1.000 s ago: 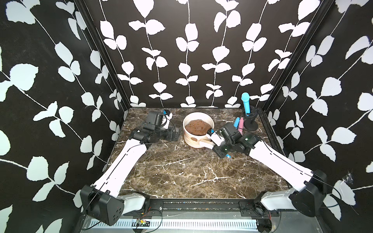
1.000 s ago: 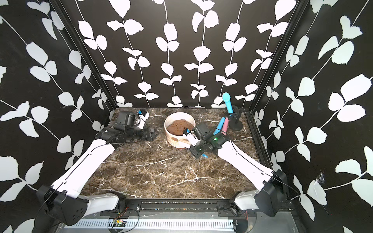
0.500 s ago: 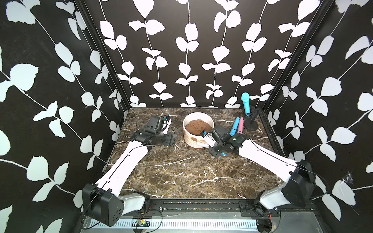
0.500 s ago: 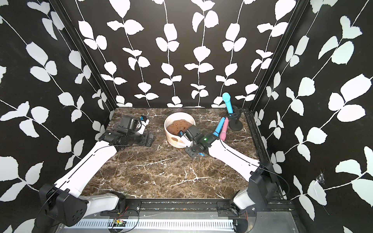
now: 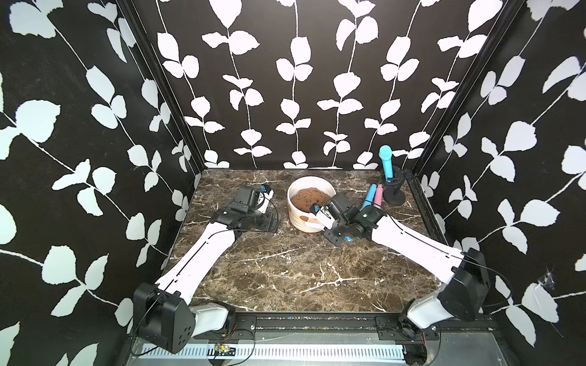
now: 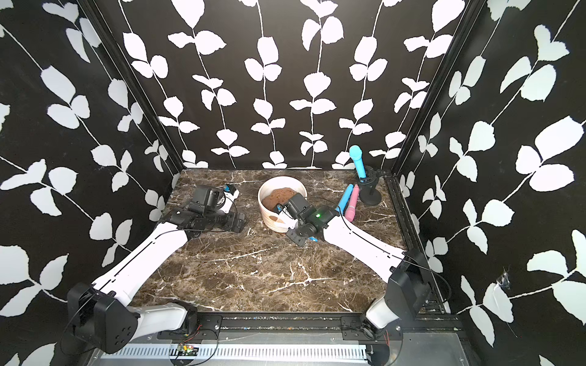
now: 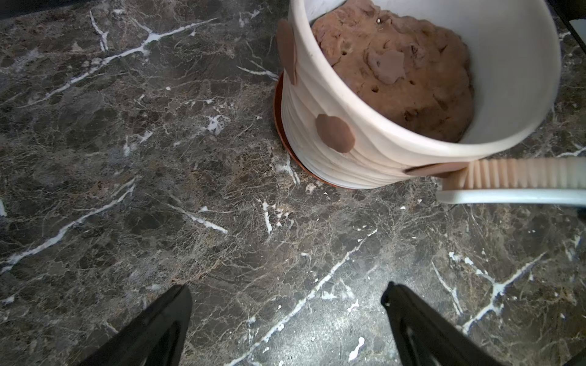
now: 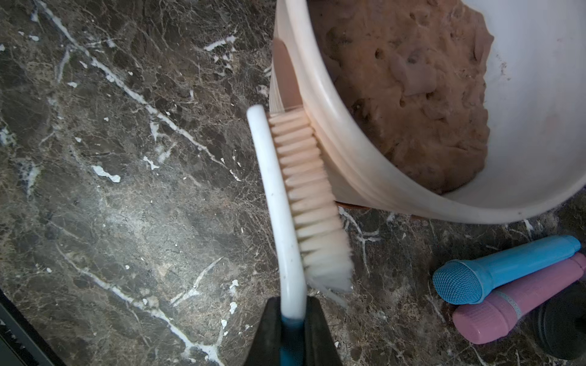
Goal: Scrub the dried mud off the ceramic pot
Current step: Brush off the soil from the pot.
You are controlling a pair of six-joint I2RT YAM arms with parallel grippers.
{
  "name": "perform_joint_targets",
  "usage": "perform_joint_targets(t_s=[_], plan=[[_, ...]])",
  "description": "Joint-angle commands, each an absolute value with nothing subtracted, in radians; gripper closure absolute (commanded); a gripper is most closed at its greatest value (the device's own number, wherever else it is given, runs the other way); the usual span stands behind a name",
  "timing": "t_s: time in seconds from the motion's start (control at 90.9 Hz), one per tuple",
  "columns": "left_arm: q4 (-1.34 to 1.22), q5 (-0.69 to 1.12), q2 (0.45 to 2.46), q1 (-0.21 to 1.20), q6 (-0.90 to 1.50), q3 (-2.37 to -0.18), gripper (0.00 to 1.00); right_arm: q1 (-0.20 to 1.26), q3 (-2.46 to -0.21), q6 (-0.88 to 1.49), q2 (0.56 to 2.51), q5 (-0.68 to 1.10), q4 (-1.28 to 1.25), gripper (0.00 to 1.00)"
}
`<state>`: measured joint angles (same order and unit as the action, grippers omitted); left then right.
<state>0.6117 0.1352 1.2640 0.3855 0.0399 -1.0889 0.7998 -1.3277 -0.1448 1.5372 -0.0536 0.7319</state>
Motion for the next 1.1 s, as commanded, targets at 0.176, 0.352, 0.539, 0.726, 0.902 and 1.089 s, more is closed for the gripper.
perform_joint_targets(t_s=[0.176,0.352,0.539,0.726,0.902,1.089], plan=[[0.588,0.129,1.247,0.384,0.018,-1.073,0.02,0.814,-1.4,-0.202,1.581,-0.09,0.663,1.0],[0.585,0.123,1.246,0.383,0.015,-1.07,0.02,0.83,-1.408,-0.206,1.592,-0.059,0.666,1.0],[0.582,0.125,1.248,0.384,0.014,-1.067,0.02,0.853,-1.413,-0.213,1.612,-0.011,0.702,1.0],[0.582,0.117,1.246,0.384,0.007,-1.062,0.02,0.864,-1.366,-0.212,1.572,0.071,0.743,1.0],[0.581,0.105,1.234,0.384,0.003,-1.055,0.02,0.865,-1.319,-0.206,1.512,0.071,0.772,1.0],[0.579,0.11,1.233,0.384,0.006,-1.053,0.02,0.854,-1.244,-0.144,1.422,-0.105,0.718,1.0]])
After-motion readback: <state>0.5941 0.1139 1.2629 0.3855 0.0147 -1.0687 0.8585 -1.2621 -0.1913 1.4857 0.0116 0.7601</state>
